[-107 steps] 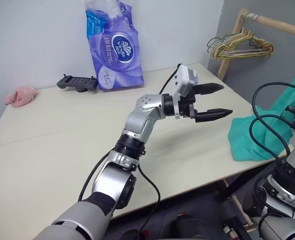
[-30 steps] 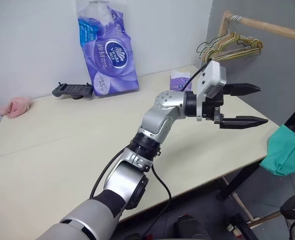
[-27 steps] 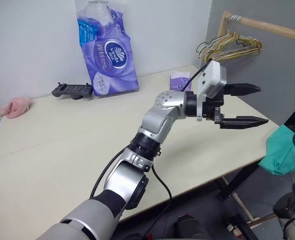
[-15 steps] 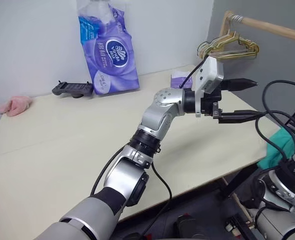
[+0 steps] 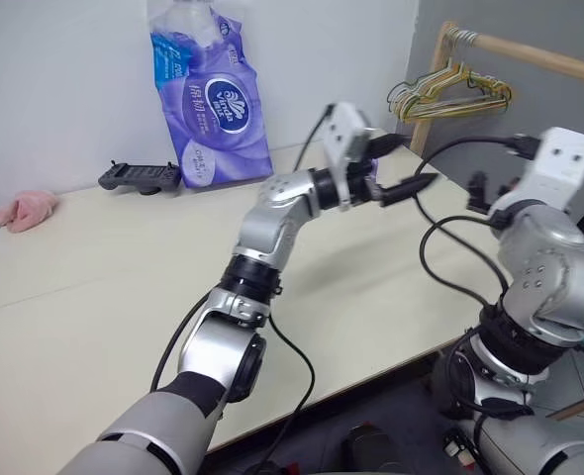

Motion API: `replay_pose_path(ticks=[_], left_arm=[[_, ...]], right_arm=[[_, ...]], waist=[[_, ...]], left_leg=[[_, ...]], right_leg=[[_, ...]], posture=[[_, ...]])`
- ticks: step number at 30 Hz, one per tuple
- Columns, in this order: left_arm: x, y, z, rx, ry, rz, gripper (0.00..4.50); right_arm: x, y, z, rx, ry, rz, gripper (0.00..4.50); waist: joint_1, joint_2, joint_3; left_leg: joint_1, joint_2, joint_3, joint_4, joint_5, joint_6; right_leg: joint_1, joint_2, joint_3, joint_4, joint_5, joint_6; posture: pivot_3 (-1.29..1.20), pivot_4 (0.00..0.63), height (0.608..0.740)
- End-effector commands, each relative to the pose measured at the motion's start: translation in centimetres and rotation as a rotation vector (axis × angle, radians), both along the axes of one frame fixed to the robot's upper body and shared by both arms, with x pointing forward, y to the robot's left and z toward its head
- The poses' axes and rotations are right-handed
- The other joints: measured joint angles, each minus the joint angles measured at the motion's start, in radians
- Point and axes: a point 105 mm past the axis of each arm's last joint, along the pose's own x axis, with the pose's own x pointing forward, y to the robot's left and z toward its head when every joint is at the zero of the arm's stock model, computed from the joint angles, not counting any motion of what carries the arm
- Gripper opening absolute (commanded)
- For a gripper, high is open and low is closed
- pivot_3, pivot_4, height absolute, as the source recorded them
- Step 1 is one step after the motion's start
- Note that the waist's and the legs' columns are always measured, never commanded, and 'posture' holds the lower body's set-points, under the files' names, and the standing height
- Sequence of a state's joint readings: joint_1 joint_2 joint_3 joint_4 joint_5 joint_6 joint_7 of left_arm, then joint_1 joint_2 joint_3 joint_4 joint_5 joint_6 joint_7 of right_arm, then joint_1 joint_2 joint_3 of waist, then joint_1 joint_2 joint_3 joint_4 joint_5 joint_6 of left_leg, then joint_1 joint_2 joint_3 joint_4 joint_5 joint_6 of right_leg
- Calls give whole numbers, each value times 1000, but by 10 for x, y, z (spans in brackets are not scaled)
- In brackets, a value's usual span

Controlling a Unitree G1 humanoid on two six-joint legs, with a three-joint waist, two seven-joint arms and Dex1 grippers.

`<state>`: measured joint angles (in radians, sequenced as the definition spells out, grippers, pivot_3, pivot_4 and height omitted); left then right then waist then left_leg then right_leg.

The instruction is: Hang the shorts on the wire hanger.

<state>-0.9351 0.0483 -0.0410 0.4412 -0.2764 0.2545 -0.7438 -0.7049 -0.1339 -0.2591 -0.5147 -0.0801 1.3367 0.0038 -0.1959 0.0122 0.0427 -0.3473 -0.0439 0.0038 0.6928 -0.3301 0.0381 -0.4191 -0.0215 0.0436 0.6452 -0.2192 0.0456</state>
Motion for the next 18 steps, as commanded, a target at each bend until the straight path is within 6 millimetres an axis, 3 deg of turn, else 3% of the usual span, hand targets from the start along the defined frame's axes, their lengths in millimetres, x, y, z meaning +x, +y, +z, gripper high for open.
replay_pose_path(ticks=[1,5,7,10,15,18], left_arm=[[29,67,-26,-39,129,406,4500],[13,132,-70,-57,235,743,4500],[-3,151,-79,-94,261,835,4500],[-25,152,-84,-89,280,802,4500],[-42,148,-86,-33,321,716,4500],[-55,127,-89,78,344,508,4500]], right_arm=[[15,25,2,-37,-99,153,4472],[41,54,-28,-58,-84,271,4472],[50,66,-39,-48,-79,310,4472],[57,77,-46,-41,-75,343,4472],[63,90,-45,-41,-94,382,4472],[68,101,-35,-46,-119,430,4472]], waist=[[10,-1,1],[45,-7,4],[70,-8,4],[145,-14,8],[248,-17,9],[271,-18,9]], left_leg=[[-1,0,0,0,0,0],[1,0,-1,0,-1,-2],[1,1,-2,-1,-1,-4],[0,2,-4,-2,2,-10],[0,2,-8,-1,2,-11],[0,1,-9,0,2,-11]], right_leg=[[-1,0,0,0,2,-3],[-1,-1,0,2,4,-7],[-2,-1,0,3,6,-9],[-4,0,-2,5,7,-12],[-2,0,-8,2,9,-15],[-1,0,-10,2,10,-16]], posture=[[-82,22,740],[81,15,740],[125,17,740],[189,19,740],[247,24,740],[248,23,740]])
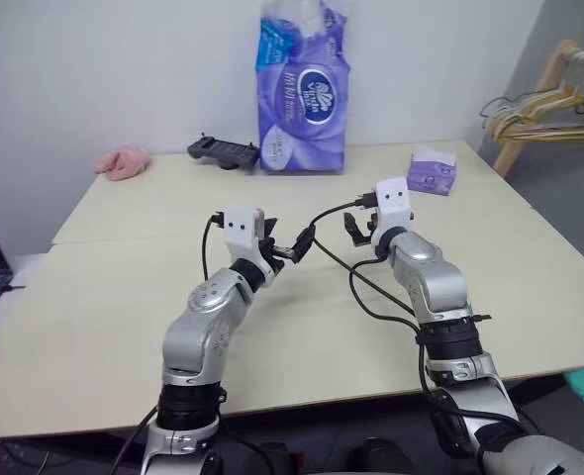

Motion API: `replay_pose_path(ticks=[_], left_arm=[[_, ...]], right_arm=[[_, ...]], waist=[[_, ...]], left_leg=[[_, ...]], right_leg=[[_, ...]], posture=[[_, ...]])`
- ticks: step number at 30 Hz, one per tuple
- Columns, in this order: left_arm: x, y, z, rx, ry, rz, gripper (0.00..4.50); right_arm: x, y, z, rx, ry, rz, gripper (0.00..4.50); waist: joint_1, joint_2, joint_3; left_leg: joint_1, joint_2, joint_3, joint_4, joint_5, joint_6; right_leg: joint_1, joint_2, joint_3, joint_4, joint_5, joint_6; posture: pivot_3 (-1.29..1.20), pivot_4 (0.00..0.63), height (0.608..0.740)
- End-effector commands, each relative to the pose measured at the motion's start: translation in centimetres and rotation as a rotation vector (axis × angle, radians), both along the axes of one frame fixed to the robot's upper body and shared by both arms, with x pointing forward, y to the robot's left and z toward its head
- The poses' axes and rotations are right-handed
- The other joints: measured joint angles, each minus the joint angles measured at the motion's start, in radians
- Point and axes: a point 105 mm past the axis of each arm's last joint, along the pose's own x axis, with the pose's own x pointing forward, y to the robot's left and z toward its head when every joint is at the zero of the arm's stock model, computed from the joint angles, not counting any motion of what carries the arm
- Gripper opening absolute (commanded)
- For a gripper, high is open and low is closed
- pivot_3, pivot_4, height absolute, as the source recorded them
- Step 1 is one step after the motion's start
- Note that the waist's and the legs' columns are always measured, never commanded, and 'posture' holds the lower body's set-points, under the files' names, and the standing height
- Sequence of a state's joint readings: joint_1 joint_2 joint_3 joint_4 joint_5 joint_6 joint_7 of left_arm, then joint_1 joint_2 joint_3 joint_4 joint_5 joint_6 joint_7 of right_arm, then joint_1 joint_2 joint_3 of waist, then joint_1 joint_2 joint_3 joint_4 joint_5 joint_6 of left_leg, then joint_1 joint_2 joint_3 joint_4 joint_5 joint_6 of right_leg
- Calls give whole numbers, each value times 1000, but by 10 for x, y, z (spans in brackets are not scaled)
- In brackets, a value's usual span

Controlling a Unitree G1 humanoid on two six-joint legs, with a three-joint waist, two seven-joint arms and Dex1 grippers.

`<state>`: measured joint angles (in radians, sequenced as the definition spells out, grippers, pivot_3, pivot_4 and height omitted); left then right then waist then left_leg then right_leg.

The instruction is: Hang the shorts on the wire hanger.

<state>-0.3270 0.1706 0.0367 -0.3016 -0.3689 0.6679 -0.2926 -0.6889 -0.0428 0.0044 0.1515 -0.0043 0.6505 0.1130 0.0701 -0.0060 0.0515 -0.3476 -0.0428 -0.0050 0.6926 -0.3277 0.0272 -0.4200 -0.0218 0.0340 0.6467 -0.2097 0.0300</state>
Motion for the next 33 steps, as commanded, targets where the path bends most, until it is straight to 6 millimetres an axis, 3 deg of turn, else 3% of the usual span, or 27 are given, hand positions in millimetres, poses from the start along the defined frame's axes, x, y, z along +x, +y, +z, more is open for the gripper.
replay_pose_path(ticks=[1,5,10,16,20,22,27,29,33], left_arm=[[-10,12,-11,80,86,-101,4500],[-27,-3,0,220,70,-445,4500],[-16,4,22,237,8,-514,4500],[-22,20,51,14,-4,-519,4500],[-42,25,43,-67,67,-528,4500],[-38,35,44,-87,39,-434,4500],[7,95,34,-44,-34,119,4500],[13,115,15,15,-29,312,4500],[12,120,-25,126,14,449,4500]], right_arm=[[8,-3,44,45,-148,10,4472],[12,22,48,50,-156,111,4472],[13,28,38,45,-126,154,4472],[14,-18,-13,7,-21,18,4472],[18,-58,-43,78,68,-141,4472],[22,-74,-48,66,69,-197,4472],[25,-90,-35,52,5,-260,4472],[20,-81,-27,78,-32,-235,4472],[5,-54,-24,113,-67,-141,4472]], waist=[[7,0,0],[8,0,0],[8,-2,-1],[8,-2,-1],[2,-1,0],[3,-2,0],[12,-4,1],[13,-4,1],[19,-5,0]], left_leg=[[0,0,0,0,0,0],[0,0,-4,-2,3,-5],[0,0,-11,-8,6,-9],[-1,3,-19,-14,8,-14],[-3,3,-19,-15,8,-14],[-2,3,-19,-16,8,-14],[-1,3,-20,-16,9,-16],[0,3,-21,-16,10,-17],[0,3,-22,-16,11,-18]], right_leg=[[0,0,0,0,0,0],[-1,2,-2,1,-1,-4],[0,3,-12,0,-4,-8],[0,0,-18,0,-8,-16],[-2,0,-18,0,-9,-16],[-1,0,-17,-1,-9,-16],[0,0,-19,1,-8,-17],[0,1,-18,1,-8,-18],[0,1,-19,2,-7,-18]], posture=[[245,22,740],[241,23,740],[236,25,740],[238,26,740],[256,22,740],[267,24,740],[291,22,740],[299,20,740],[297,17,740]])
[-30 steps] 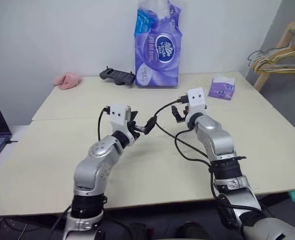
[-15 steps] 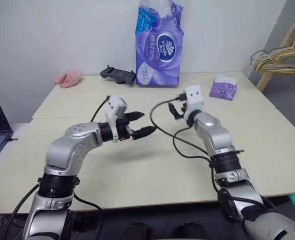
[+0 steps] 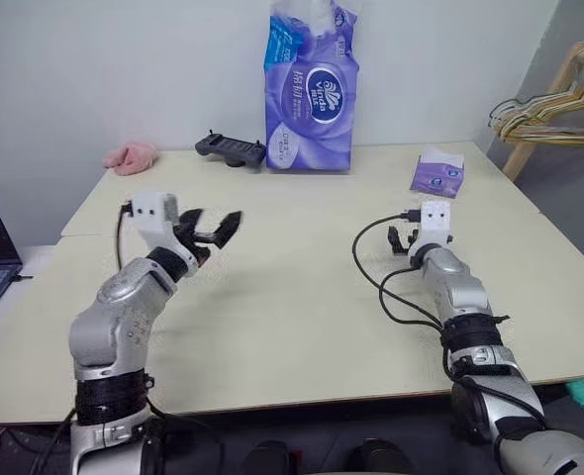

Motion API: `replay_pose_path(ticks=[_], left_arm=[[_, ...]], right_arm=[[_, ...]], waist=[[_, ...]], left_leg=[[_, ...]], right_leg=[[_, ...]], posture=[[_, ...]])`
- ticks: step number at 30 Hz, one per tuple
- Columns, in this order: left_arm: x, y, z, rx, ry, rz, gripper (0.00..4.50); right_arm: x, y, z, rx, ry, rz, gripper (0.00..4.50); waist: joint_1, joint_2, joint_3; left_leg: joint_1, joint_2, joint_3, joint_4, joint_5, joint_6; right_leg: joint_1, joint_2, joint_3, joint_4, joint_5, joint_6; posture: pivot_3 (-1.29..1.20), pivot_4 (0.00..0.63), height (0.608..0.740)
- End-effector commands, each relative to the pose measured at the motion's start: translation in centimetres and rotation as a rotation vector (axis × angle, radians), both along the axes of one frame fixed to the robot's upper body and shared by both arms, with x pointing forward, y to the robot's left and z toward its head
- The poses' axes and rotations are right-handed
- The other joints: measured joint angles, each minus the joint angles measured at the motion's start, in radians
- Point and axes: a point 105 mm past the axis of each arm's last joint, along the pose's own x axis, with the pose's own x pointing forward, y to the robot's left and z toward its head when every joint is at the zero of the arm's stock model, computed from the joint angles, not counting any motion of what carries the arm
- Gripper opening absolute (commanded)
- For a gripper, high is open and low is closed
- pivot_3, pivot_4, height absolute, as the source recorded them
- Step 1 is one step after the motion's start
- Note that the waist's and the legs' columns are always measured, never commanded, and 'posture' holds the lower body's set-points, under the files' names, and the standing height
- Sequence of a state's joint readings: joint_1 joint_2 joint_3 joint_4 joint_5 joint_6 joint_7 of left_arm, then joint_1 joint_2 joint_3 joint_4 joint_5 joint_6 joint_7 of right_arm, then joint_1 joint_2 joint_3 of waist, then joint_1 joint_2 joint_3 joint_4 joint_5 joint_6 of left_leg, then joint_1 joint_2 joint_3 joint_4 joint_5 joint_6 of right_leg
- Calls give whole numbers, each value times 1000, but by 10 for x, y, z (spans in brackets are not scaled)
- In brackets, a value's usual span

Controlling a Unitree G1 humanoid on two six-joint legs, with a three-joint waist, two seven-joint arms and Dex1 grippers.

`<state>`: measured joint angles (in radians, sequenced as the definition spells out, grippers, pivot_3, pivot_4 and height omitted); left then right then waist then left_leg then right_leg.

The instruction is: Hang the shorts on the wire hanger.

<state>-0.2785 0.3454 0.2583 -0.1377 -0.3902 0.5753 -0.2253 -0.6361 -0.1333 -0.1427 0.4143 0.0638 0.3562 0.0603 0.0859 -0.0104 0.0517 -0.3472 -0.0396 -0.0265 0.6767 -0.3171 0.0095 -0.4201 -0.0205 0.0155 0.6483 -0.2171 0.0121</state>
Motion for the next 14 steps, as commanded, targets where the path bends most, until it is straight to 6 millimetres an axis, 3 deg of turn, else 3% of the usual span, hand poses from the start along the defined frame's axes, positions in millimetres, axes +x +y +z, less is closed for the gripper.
replay_pose_path(ticks=[1,6,14], left_arm=[[1,3,-11,76,-25,98,4500],[5,-9,-32,88,-18,109,4500],[12,-16,-37,113,-29,97,4500]], right_arm=[[-10,28,18,29,-83,95,4472],[-35,65,12,-23,-131,255,4472],[-40,53,0,-49,-114,188,4472]], waist=[[9,-1,-1],[31,-4,-2],[43,-6,-3]], left_leg=[[0,0,0,0,0,0],[-2,0,-1,0,0,0],[-1,0,-1,0,0,0]], right_leg=[[0,0,0,0,0,0],[-1,-1,-1,-1,0,0],[0,-1,-3,-1,0,0]], posture=[[295,16,740],[248,11,740],[219,14,740]])
